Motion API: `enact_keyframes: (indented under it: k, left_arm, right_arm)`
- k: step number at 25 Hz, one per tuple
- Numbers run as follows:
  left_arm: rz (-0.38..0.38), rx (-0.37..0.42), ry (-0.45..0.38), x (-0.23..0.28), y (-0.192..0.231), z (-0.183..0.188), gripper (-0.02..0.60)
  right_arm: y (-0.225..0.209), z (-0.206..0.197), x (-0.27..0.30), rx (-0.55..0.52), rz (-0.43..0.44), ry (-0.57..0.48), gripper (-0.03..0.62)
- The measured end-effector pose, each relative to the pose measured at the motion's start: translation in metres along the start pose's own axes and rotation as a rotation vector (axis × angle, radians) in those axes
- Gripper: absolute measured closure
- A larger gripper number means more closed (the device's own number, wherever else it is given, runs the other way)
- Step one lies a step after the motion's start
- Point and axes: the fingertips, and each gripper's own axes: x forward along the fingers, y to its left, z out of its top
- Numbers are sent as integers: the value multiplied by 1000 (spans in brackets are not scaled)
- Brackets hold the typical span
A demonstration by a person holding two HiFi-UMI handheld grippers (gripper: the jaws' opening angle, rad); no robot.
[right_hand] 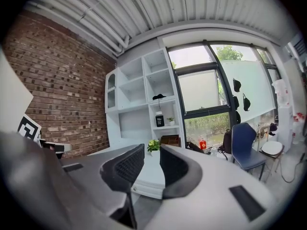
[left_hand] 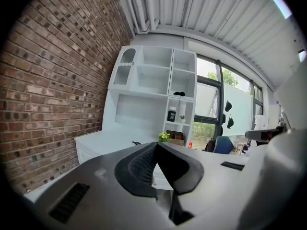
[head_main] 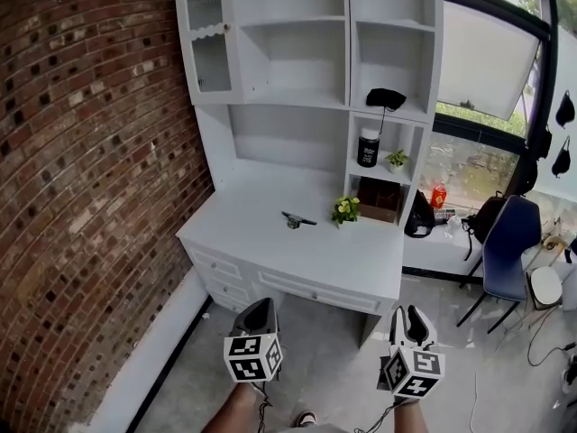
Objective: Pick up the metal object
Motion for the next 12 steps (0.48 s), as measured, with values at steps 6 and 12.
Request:
enact_keyframes:
  k: [6,12]
  left_arm:
    - [-8,11,4,43,17,12,571]
    - [-13,-5,23,65,31,8,571]
  right_arm:
    - [2,1,41,13,-17,5,491]
    - [8,-3,65,6,-24,30,491]
